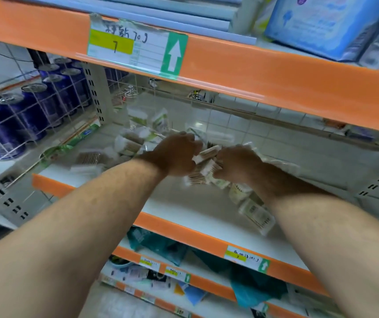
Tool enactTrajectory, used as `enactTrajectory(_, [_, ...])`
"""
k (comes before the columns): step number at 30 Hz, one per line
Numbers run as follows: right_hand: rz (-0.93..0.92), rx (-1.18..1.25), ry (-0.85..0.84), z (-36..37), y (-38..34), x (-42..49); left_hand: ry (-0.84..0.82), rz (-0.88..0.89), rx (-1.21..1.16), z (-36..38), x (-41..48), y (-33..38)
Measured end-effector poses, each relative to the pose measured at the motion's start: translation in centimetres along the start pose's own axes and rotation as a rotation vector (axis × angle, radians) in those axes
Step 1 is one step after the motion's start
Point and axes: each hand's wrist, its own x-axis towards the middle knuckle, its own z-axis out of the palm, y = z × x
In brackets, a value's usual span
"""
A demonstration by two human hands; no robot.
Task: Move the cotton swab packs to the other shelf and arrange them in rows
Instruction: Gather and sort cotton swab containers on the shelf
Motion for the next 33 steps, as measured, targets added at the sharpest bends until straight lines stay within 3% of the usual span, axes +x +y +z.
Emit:
enactTrajectory(3, [0.017,-0.026,-0.031,0.5,-0.7,0.7,0.01,0.016,0.039,0.2,-0.3,0.3])
enactTrajectory(6, [0.079,0.105,-0.063,1.7,-1.3,1.2,0.031,0.02,-0.003,0.6,-0.7,0.7])
enactTrajectory(9, [0.051,0.048,-0.07,1.6,-1.5,1.1,0.026,0.029,-0.079,1.1,-0.6,0.7])
enactTrajectory(15, [-0.027,0.296,-0.103,-0.5,0.5,-0.3,-0.101,-0.015,-0.217,0.6,0.1,1.4])
enactTrajectory(21, [0.019,0.446,-0.071,-2.1,2.2,-1.6,-0.067,-0.071,-0.485,-1.8,0.4,2.9])
enactTrajectory(27, [0.07,0.65,-0.047,-2.9,4.2,-3.5,-0.115,-0.176,-0.54,-3.9,0.6,3.9])
enactTrajectory(33, [0.19,0.481,-0.013,-1.7,6.5,-4.9,-0.219,-0.243,-0.703,-4.7,0.3,3.4])
